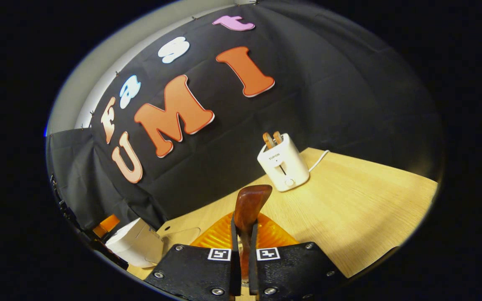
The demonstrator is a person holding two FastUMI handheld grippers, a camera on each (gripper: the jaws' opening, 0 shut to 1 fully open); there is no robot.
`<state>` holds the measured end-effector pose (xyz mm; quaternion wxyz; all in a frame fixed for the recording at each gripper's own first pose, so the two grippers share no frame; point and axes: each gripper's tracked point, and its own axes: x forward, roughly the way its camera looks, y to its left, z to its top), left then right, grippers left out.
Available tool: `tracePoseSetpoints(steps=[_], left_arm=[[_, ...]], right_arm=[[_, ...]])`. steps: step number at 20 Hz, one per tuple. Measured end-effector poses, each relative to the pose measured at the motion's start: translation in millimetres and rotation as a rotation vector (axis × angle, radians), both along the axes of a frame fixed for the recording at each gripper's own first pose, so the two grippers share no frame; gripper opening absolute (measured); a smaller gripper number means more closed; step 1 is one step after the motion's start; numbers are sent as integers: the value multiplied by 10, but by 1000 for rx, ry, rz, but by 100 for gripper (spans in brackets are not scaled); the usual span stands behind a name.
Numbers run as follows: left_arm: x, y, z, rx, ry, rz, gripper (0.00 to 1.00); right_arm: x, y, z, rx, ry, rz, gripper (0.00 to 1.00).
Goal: Close the left gripper, press the button to open the rice cooker; take a wooden spoon from the chopstick holder with the right hand, scoop a spoonful of rice and pour it into the rice cooker, then put the wooden spoon back into the chopstick holder.
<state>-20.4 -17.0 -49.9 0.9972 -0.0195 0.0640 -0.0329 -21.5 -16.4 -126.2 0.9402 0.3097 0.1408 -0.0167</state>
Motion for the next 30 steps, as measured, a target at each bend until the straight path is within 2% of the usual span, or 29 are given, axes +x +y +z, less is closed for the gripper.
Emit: tracePoseSetpoints(steps=[5, 6, 8, 9, 10, 12, 13, 14, 16, 17, 18, 23, 26, 27, 28, 29, 30], left_arm=[[-8, 202, -1, 1, -11, 29, 92], [-8, 248, -10, 3, -12, 38, 89], [-13, 333, -7, 13, -18, 50, 92], [-8, 385, 1, 23, -23, 59, 89], [-7, 452, 17, 30, -29, 71, 92], [-15, 539, 8, 40, -34, 79, 92], [-20, 574, -3, 45, -33, 81, 89], [-27, 623, -5, 50, -31, 82, 89], [-29, 748, -26, 66, -29, 98, 93], [-36, 800, -36, 74, -28, 106, 93], [-45, 854, -45, 78, -26, 112, 98], [-78, 1123, 2, 96, -38, 155, 99], [-108, 1243, 61, 110, -59, 179, 96], [-112, 1268, 79, 110, -64, 184, 96], [-119, 1285, 65, 109, -66, 185, 99], [-106, 1291, 66, 107, -66, 186, 96], [-97, 1313, 64, 107, -66, 188, 99]], right_arm=[[140, -5, 589, -88, -128, -61, 7], [156, 29, 700, -101, -151, -67, 7], [207, 147, 876, -126, -185, -63, 7], [243, 221, 947, -140, -201, -53, 12], [286, 314, 1014, -150, -218, -41, 7], [354, 543, 1128, -158, -245, -6, 7], [396, 670, 1159, -158, -250, 17, 12], [437, 819, 1166, -161, -257, 41, 7], [505, 1090, 1204, -182, -276, 91, 7], [530, 1209, 1212, -201, -284, 113, 7], [551, 1329, 1200, -223, -291, 135, 7], [605, 1833, 913, -357, -274, 246, 7], [599, 2003, 675, -487, -255, 290, 7], [595, 2048, 596, -531, -244, 300, 12], [631, 2076, 511, -563, -231, 313, 12], [644, 2125, 426, -589, -215, 324, 7], [633, 2170, 350, -614, -198, 331, 7]])
